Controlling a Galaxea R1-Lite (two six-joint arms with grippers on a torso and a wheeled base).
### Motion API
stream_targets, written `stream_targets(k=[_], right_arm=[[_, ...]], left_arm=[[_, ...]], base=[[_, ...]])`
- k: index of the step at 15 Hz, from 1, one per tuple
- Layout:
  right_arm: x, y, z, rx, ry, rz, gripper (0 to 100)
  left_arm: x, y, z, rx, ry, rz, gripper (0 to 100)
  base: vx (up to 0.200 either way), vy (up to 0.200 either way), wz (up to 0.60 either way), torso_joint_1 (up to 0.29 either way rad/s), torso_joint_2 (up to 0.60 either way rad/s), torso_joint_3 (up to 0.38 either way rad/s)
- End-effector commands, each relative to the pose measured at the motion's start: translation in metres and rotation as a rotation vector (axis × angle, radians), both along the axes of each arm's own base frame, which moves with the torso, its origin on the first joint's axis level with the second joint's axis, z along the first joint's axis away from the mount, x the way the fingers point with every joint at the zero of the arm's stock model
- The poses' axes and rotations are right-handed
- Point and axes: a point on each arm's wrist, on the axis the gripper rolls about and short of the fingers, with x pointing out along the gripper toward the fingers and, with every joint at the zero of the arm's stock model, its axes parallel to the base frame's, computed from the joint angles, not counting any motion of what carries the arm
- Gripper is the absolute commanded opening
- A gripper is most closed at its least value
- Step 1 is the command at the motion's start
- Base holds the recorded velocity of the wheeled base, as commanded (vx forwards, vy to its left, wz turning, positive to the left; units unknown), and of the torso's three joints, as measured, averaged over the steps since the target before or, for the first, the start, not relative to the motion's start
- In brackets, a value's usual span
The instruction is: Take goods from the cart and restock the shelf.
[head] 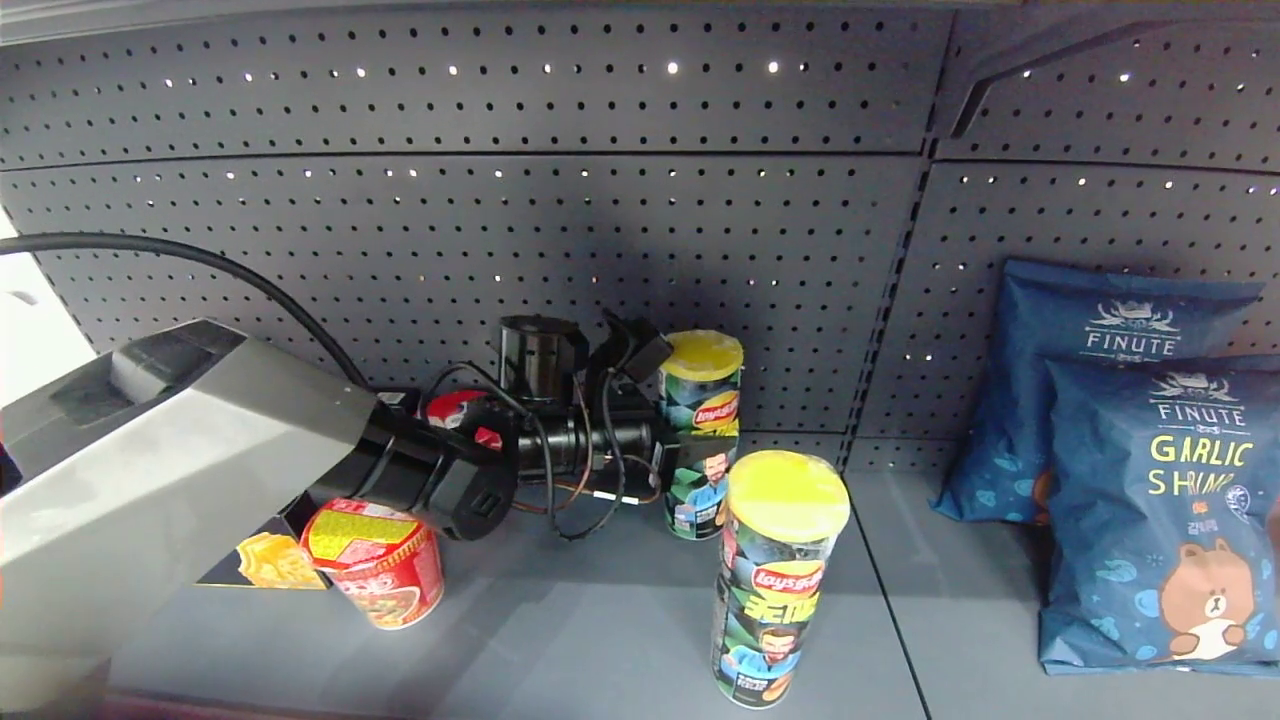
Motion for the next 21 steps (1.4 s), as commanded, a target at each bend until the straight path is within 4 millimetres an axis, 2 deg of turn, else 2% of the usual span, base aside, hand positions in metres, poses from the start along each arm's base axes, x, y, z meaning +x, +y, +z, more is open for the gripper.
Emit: stream_targets(k=[1,7,8,12,13,15,16,17,18,20,21], right_arm=[[0.001,0.000,0.000,-0.001,0.006,0.004,100],[0.001,0.000,0.000,-0.003,0.007,0.000,100],[0.001,0.000,0.000,-0.003,0.007,0.001,100],[0.001,0.000,0.000,-0.005,0.013,0.009,100],[0.002,0.000,0.000,-0.009,0.022,0.014,100],[0.002,0.000,0.000,-0.014,0.028,0.013,100],[0.002,0.000,0.000,-0.017,0.030,0.012,100],[0.002,0.000,0.001,-0.077,0.029,0.026,100],[0.002,0.001,0.002,-0.099,0.026,0.049,100],[0.005,0.003,0.029,-0.092,0.039,0.157,100],[0.013,0.004,0.051,-0.093,0.050,0.164,100]], left_arm=[[0.003,-0.001,-0.002,-0.001,-0.001,-0.001,0],[0.008,-0.012,-0.009,-0.002,-0.002,-0.015,0],[0.008,-0.012,-0.008,-0.003,-0.005,-0.015,100],[0.005,-0.011,-0.007,0.000,-0.004,-0.013,100],[-0.005,-0.005,0.003,-0.001,-0.013,-0.007,100],[-0.030,0.013,0.012,0.012,0.001,0.012,100],[-0.031,0.015,0.013,0.011,-0.001,0.015,100],[-0.045,0.037,0.027,0.016,-0.054,0.073,100],[-0.051,0.047,0.033,0.009,-0.068,0.092,100],[-0.072,0.074,0.047,0.004,-0.080,0.138,100],[-0.086,0.082,0.051,0.006,-0.081,0.147,100]], base=[[0.000,0.000,0.00,0.000,0.00,0.000],[0.000,0.000,0.00,0.000,0.00,0.000],[0.000,0.000,0.00,0.000,0.00,0.000],[0.000,0.000,0.00,0.000,0.00,0.000],[0.000,0.000,0.00,0.000,0.00,0.000],[0.000,0.000,0.00,0.000,0.00,0.000],[0.000,0.000,0.00,0.000,0.00,0.000],[0.000,0.000,0.00,0.000,0.00,0.000],[0.000,0.000,0.00,0.000,0.00,0.000],[0.000,0.000,0.00,0.000,0.00,0.000],[0.000,0.000,0.00,0.000,0.00,0.000]])
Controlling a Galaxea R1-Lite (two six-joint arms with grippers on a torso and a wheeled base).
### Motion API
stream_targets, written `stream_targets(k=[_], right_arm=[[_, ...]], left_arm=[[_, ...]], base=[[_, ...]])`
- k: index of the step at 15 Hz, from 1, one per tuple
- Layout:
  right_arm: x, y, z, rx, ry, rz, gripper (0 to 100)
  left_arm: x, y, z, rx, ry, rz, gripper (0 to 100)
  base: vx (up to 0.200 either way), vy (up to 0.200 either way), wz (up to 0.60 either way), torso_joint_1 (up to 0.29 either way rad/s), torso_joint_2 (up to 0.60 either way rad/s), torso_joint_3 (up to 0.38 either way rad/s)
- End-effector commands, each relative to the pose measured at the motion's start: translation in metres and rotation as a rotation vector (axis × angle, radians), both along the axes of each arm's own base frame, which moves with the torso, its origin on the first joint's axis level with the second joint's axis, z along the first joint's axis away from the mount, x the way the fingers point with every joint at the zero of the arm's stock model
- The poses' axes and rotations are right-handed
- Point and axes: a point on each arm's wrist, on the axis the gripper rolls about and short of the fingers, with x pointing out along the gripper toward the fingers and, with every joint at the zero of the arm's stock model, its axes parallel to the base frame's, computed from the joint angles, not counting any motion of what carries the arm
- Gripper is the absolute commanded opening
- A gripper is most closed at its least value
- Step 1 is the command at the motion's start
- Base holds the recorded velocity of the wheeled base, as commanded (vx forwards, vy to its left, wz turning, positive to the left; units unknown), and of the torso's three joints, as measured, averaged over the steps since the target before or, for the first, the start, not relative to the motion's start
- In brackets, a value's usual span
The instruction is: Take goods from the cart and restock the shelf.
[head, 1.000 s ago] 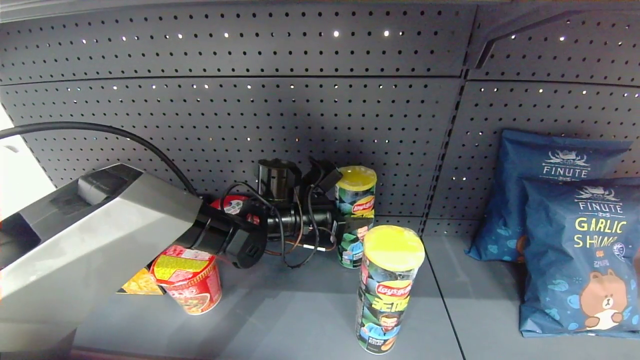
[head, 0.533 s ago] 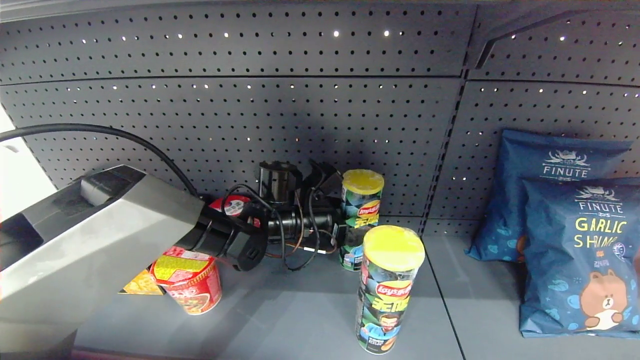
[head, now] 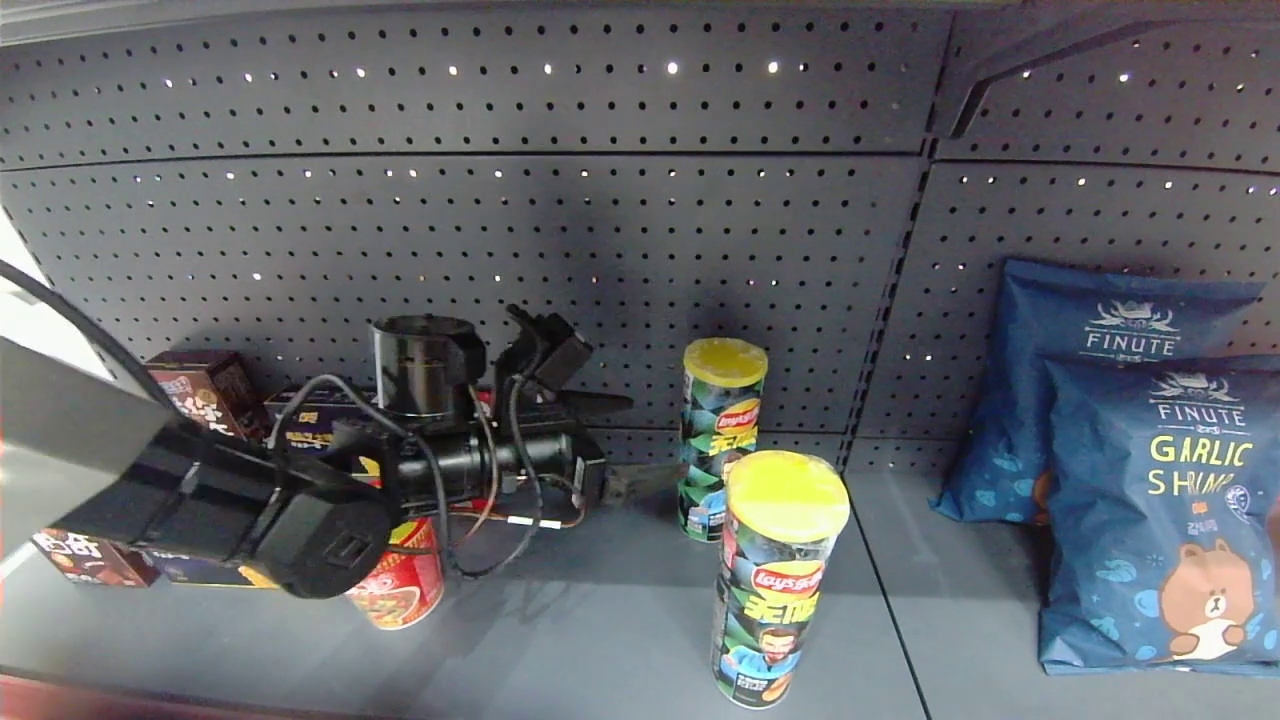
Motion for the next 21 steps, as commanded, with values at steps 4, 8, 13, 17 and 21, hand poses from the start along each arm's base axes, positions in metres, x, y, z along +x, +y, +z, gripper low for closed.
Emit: stream_targets(k=[4,8,13,17,21], right_arm=[[0.056,0.014,0.106,0.031,0.060,0.141,100],[0.088,0.032,0.107,0.144,0.188,0.198,100],[0.096,0.047,0.076,0.045,0.186,0.133,100],[0.094,0.048,0.072,-0.040,0.190,0.090,100],[0.092,0.046,0.063,-0.116,0.204,0.098,100]], left_arm=[[-0.086,0.050,0.036,-0.018,-0.063,0.092,100],[-0.124,0.066,0.042,-0.027,-0.099,0.150,100],[-0.164,0.083,0.052,-0.058,-0.171,0.187,100],[-0.171,0.088,0.053,-0.095,-0.143,0.215,100],[-0.169,0.088,0.055,-0.098,-0.148,0.211,100]], base=[[0.000,0.000,0.00,0.000,0.00,0.000],[0.000,0.000,0.00,0.000,0.00,0.000],[0.000,0.000,0.00,0.000,0.00,0.000],[0.000,0.000,0.00,0.000,0.00,0.000],[0.000,0.000,0.00,0.000,0.00,0.000]])
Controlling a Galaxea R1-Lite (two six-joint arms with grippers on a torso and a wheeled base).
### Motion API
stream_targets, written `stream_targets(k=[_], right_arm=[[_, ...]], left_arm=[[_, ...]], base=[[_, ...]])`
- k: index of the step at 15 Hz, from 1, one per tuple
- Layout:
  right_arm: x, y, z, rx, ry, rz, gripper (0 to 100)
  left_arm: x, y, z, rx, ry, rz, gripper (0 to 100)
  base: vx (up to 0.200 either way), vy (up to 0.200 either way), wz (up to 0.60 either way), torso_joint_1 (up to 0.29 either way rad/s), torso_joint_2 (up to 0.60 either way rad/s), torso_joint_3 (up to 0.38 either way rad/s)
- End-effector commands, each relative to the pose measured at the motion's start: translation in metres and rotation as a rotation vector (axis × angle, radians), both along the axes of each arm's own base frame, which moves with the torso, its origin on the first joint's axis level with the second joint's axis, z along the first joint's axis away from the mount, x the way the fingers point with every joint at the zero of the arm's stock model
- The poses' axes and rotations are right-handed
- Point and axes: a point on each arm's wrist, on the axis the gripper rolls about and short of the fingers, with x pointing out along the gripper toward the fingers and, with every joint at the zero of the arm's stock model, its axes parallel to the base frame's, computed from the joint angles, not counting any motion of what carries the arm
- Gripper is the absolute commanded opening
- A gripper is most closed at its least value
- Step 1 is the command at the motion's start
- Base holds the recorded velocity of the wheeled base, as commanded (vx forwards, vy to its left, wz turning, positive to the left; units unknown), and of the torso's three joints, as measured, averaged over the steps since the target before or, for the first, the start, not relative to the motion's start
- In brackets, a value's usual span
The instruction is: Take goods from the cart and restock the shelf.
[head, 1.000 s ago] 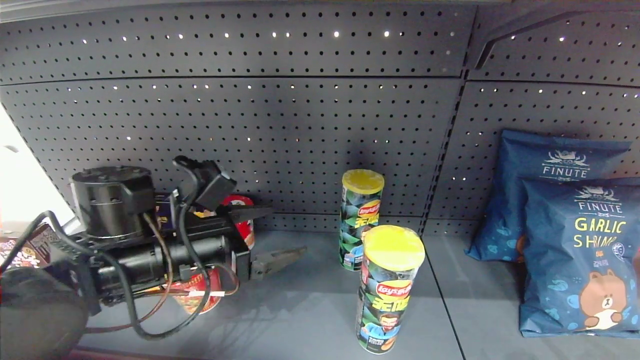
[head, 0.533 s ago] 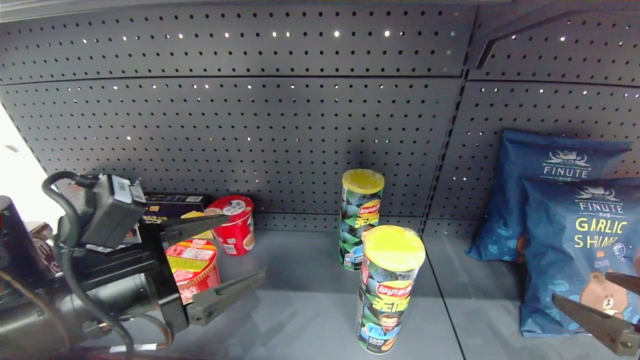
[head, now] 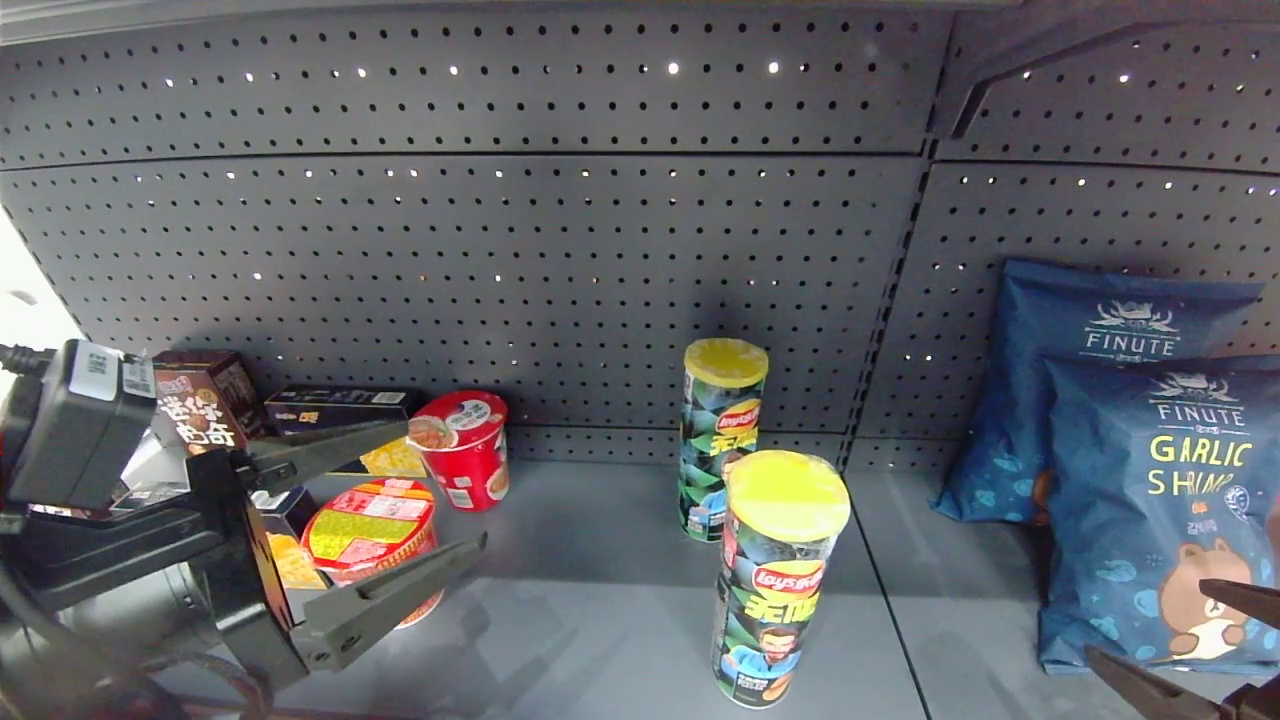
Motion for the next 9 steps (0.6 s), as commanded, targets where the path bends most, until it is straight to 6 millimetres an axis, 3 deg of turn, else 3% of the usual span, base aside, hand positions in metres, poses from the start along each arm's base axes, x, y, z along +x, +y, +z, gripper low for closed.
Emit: stream_targets(k=[1,9], right_arm=[[-0.0005,-0.0001,-0.0007,0.000,0.001,0.003,100],[0.0001,0.0005,-0.0004,0.004,0.001,0.014,100]], left_arm=[[0.0000,-0.0001,0.0005,-0.001,-0.003,-0.001,100],[0.0003,0.0000,-0.0013,0.002,0.005,-0.001,100]], base=[[0.000,0.000,0.00,0.000,0.00,0.000],[0.000,0.000,-0.07,0.000,0.00,0.000]])
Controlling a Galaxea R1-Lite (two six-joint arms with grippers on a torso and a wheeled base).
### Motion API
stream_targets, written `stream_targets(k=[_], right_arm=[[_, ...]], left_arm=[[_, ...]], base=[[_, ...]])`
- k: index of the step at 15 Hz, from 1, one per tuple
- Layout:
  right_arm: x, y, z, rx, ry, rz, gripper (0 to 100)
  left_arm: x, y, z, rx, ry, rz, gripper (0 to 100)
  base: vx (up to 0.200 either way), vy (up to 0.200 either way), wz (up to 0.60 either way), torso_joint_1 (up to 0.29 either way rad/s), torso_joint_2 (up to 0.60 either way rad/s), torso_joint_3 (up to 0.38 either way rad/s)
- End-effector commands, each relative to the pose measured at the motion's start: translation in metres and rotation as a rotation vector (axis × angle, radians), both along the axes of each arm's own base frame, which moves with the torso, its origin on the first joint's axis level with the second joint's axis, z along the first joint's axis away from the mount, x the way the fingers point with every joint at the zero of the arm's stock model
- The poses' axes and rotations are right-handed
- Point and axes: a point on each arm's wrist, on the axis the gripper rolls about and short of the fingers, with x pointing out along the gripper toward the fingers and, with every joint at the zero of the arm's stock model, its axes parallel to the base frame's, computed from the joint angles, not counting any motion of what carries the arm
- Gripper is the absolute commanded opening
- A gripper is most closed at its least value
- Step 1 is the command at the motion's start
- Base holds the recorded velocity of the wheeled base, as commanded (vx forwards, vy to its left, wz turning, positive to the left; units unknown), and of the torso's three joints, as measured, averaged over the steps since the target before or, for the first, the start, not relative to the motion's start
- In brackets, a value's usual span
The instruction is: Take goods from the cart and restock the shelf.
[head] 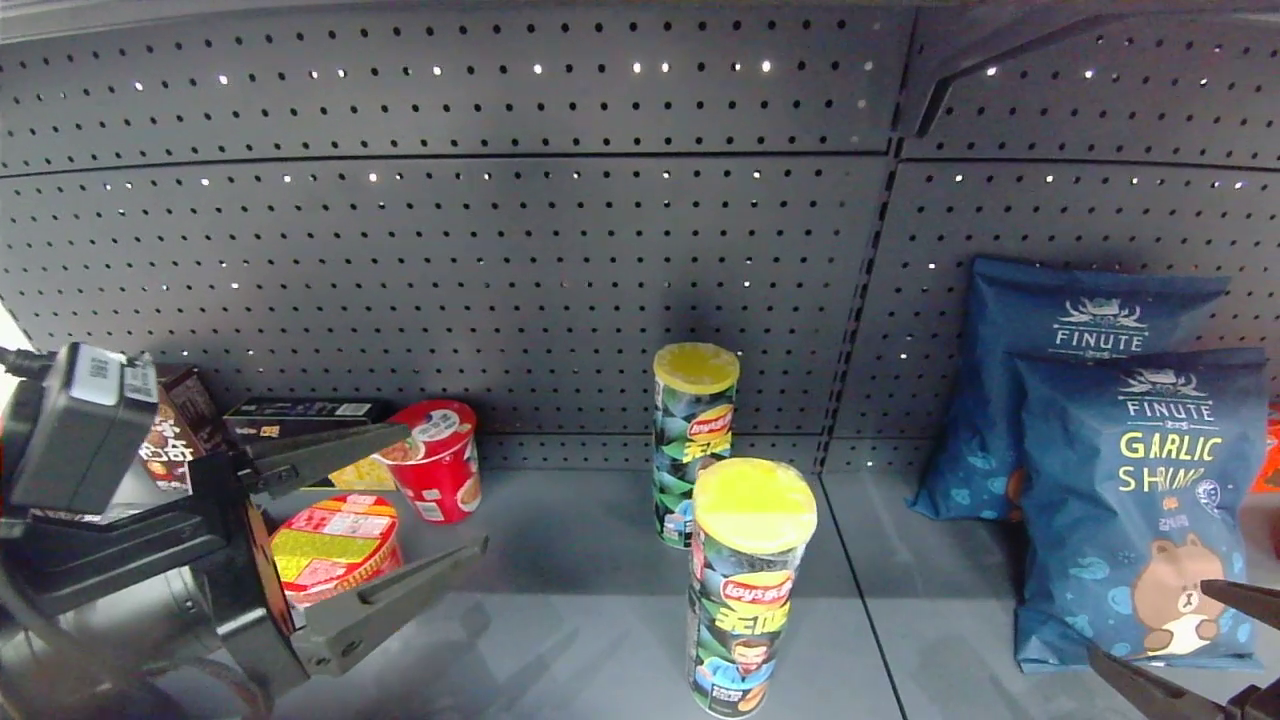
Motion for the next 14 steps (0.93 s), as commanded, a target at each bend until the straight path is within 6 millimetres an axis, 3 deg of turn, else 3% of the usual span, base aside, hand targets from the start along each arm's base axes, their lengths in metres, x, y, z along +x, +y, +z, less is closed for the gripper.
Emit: stream_targets(k=[1,6,10,14], right_arm=[[0.000,0.000,-0.001,0.008,0.007,0.022,100],[0.011,0.011,-0.004,-0.014,0.073,0.150,100],[0.029,0.041,-0.007,0.008,0.127,0.200,100],[0.046,0.058,-0.018,-0.062,0.185,0.129,100]], left_arm=[[0.001,0.000,-0.001,0.002,0.005,0.003,100],[0.003,-0.001,0.005,-0.003,-0.015,0.014,100],[0.002,0.000,0.003,0.000,-0.012,0.014,100],[0.004,0.002,0.002,0.004,-0.004,0.029,100]], base=[[0.000,0.000,0.00,0.000,0.00,0.000],[0.000,0.000,0.00,0.000,0.00,0.000],[0.000,0.000,0.00,0.000,0.00,0.000],[0.000,0.000,0.00,0.000,0.00,0.000]])
